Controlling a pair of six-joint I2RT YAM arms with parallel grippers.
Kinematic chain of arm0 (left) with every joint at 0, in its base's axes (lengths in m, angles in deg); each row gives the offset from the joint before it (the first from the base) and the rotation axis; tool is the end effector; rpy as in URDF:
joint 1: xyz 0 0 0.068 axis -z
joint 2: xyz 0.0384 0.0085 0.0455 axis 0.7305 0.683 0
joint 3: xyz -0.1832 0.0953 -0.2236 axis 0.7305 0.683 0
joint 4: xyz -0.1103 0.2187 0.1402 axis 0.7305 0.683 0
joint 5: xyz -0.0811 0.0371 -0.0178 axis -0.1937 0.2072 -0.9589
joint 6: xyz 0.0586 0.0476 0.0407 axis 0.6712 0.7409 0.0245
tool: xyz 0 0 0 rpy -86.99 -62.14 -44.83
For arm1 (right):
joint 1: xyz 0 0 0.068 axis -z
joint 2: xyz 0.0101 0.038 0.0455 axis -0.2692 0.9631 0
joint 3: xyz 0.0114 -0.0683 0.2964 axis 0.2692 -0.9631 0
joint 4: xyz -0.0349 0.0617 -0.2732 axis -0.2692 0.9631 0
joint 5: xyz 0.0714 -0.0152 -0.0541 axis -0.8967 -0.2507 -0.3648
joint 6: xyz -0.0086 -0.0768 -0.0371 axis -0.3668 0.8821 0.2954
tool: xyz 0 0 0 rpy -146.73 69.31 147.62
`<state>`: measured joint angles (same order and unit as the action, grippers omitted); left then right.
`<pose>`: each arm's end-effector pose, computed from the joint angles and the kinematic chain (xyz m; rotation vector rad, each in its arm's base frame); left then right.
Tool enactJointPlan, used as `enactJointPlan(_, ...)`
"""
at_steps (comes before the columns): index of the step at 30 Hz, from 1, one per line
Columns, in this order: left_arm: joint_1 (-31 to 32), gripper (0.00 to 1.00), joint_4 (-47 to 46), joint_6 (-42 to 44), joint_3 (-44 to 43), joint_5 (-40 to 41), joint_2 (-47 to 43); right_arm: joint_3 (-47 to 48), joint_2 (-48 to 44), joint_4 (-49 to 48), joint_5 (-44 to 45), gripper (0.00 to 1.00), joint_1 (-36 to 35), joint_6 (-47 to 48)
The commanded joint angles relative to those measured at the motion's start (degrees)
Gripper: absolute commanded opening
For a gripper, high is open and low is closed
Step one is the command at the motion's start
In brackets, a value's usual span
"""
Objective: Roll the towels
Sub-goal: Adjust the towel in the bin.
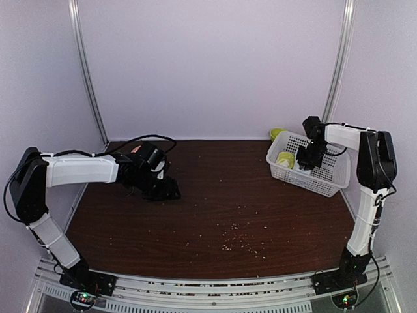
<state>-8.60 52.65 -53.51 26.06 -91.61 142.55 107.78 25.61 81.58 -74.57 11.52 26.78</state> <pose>0.2899 -0.2401 0.1923 -0.0445 2.7155 -0.6261 0.4642 0.0373 0.1914 0.5869 2.7176 0.2254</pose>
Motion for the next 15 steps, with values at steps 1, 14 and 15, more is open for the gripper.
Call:
enactJointPlan(1, -0.36, 0.63, 0.36, -0.13, -0.60, 0.53, -2.18, -3.02, 1.08, -2.10, -1.51, 0.15, 0.23, -0.96)
enactJointPlan(14, -0.31, 0.63, -0.16, 0.25, -0.85, -0.78, -0.80, 2.31, -5.46, -0.34, -0.91, 0.46, 0.25, -0.32)
enactJointPlan(15, -0.35, 0.63, 0.10, 0.42, -1.15, -0.81, -0.57, 4.47, -4.94, 0.75, 0.25, 0.48, 0.30, 0.14)
